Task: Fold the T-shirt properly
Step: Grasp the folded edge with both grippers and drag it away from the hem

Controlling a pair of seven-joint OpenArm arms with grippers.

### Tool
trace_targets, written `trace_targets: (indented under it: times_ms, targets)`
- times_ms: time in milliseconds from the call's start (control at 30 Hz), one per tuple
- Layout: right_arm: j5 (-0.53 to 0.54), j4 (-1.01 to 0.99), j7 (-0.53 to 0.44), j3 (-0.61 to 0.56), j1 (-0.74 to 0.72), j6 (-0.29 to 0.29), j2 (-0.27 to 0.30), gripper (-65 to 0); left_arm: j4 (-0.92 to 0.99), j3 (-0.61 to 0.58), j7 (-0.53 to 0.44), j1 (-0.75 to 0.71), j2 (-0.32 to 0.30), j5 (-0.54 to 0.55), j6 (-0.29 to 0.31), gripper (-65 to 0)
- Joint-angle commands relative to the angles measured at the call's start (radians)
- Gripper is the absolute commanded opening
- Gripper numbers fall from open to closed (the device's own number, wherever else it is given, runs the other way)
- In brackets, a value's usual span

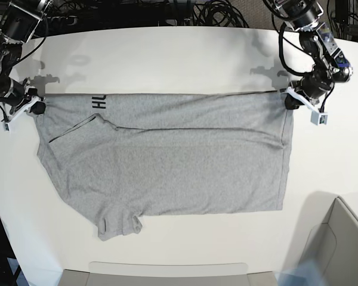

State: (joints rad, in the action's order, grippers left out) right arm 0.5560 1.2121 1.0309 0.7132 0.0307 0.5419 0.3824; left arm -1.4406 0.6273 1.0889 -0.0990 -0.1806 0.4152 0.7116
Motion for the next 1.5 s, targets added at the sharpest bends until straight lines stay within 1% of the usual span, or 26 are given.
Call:
trace_targets:
  times_ms: [0,100,267,400,533,633,800,867,967,1100,1233,1300,1433,1467]
  targets:
    - [-0.015,0.035,0.038,0.001,0.025,0.004,0.002,-65.0,-0.018,0.003,0.056,-0.034,-0.010,-0.071,-0.014,-65.0]
    - [-0.015,0.114,0.038,0.001,0.091,0.004,-0.033,-65.0,-0.061,0.003,0.052,-0.094,-0.010,-0.071,-0.014,-65.0]
    - [-0.014,0.200,0.038,0.001,0.186,0.004,-0.075,-65.0,-0.084,0.004,0.046,-0.175,-0.012,-0.071,-0.014,-65.0]
    - [-0.012,0.223,0.038,0.003,0.243,0.004,-0.096,-65.0,-0.082,0.059,0.004,-0.224,-0.015,-0.072,-0.014,-65.0]
    - [-0.015,0.223,0.038,0.004,0.275,0.004,-0.093,-65.0,-0.082,0.079,-0.025,-0.275,-0.018,-0.075,-0.014,-65.0]
    - [-0.014,0.223,0.038,0.006,0.301,0.004,-0.092,-65.0,-0.076,0.081,-0.022,-0.302,-0.035,-0.077,-0.014,-65.0]
    - [-0.014,0.223,0.038,0.006,0.340,0.005,-0.090,-65.0,-0.067,0.082,-0.026,-0.345,-0.036,-0.077,-0.014,-65.0]
    - [-0.012,0.223,0.038,0.007,0.355,0.005,-0.090,-65.0,-0.068,0.101,-0.026,-0.361,-0.036,-0.077,-0.014,-65.0]
    - [-0.012,0.223,0.038,0.007,0.378,0.005,-0.087,-65.0,-0.068,0.136,-0.026,-0.374,-0.036,-0.077,-0.014,-65.0]
    - [-0.012,0.223,0.038,0.007,0.406,0.005,-0.070,-65.0,-0.067,0.133,-0.026,-0.394,-0.052,-0.077,-0.014,-65.0]
    - [-0.012,0.225,0.035,0.009,0.432,0.005,-0.070,-65.0,-0.067,0.131,-0.031,-0.410,-0.052,-0.077,-0.014,-65.0]
    - [-0.012,0.225,0.033,0.009,0.432,0.005,-0.070,-65.0,-0.067,0.130,-0.049,-0.411,-0.052,-0.077,-0.014,-65.0]
    - [-0.017,0.226,0.035,0.009,0.426,0.004,-0.073,-65.0,-0.070,0.130,-0.051,-0.411,-0.052,-0.077,-0.014,-65.0]
    - [-0.017,0.228,0.035,0.009,0.426,0.004,-0.073,-65.0,-0.075,0.130,-0.051,-0.411,-0.052,-0.077,-0.014,-63.4]
